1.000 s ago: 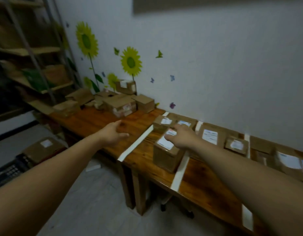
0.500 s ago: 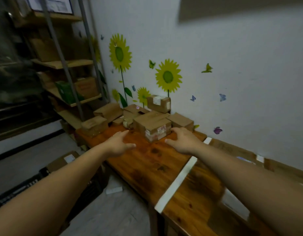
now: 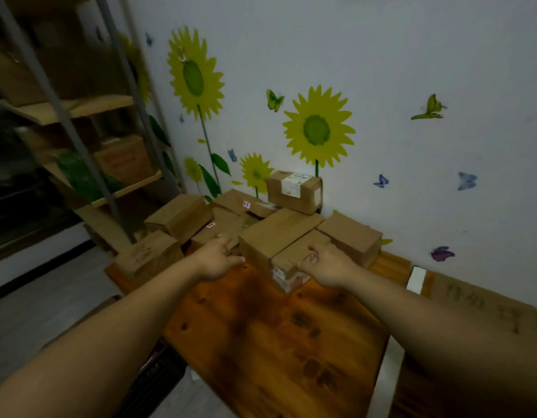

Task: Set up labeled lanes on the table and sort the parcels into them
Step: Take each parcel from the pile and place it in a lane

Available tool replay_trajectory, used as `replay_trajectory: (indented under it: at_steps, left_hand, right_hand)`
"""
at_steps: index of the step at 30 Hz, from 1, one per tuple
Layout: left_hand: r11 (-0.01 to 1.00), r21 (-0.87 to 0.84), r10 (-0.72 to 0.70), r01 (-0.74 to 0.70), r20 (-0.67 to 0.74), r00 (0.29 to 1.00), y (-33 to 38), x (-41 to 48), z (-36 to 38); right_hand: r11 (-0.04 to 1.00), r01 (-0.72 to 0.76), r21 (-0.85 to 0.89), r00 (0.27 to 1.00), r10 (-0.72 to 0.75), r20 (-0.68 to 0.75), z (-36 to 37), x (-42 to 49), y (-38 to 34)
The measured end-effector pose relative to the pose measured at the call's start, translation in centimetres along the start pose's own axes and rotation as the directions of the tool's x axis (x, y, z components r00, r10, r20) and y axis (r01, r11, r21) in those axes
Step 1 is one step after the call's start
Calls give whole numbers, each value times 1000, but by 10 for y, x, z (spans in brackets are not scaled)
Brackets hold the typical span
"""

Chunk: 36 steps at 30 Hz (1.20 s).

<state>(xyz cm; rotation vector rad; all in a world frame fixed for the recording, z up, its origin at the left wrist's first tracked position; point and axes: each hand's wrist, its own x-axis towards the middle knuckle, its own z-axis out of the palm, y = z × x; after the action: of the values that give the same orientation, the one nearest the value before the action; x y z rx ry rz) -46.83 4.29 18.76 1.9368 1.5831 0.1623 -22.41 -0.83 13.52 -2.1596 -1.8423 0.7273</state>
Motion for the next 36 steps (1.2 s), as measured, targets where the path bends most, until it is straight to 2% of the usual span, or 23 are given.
replay_trajectory:
  at_steps: [4, 7, 11, 15, 19, 22, 24, 28, 30, 33, 36]
  left_hand:
    - [990, 105, 75, -91, 142, 987, 0, 69, 23]
    - [962, 144, 189, -231, 258, 948, 1, 117, 40]
    - [937, 51, 295, -346, 415, 861, 6, 168, 60]
    - [938, -5, 297, -345, 524, 799, 7, 201, 83]
    - [957, -92, 281, -277, 550, 787, 6, 213, 94]
    - [965, -165, 261, -202, 584, 769, 3, 214, 99]
    - [975, -170, 217, -142, 616, 757, -1, 209, 104]
    - [974, -222, 175, -38, 640, 748, -7, 185, 108]
    - [962, -273, 182, -15, 597, 781, -4, 170, 105]
    - [900, -425, 170, 93, 541, 824, 3, 143, 94]
    - [849, -523, 196, 77, 446, 873, 7, 114, 86]
  right_hand:
    - [991, -127, 42, 992, 128, -7, 26, 35, 9]
    - [967, -204, 154, 977, 210, -21, 48, 62, 9]
    - [829, -381, 410, 912, 410, 20, 82, 91, -1]
    - [661, -447, 603, 862, 498, 92, 108, 102, -15]
    - [592, -424, 686, 844, 533, 61, 121, 98, -28]
    - [477, -457, 750, 757, 652, 46, 126, 89, -32]
    - [448, -459, 768, 739, 672, 49, 129, 78, -35]
    - [494, -401, 771, 779, 627, 3, 134, 47, -47]
    - [600, -376, 706, 790, 606, -95, 131, 31, -53]
    - [742, -303, 598, 819, 524, -234, 123, 3, -61]
    - [840, -246, 484, 846, 430, -315, 117, -26, -68]
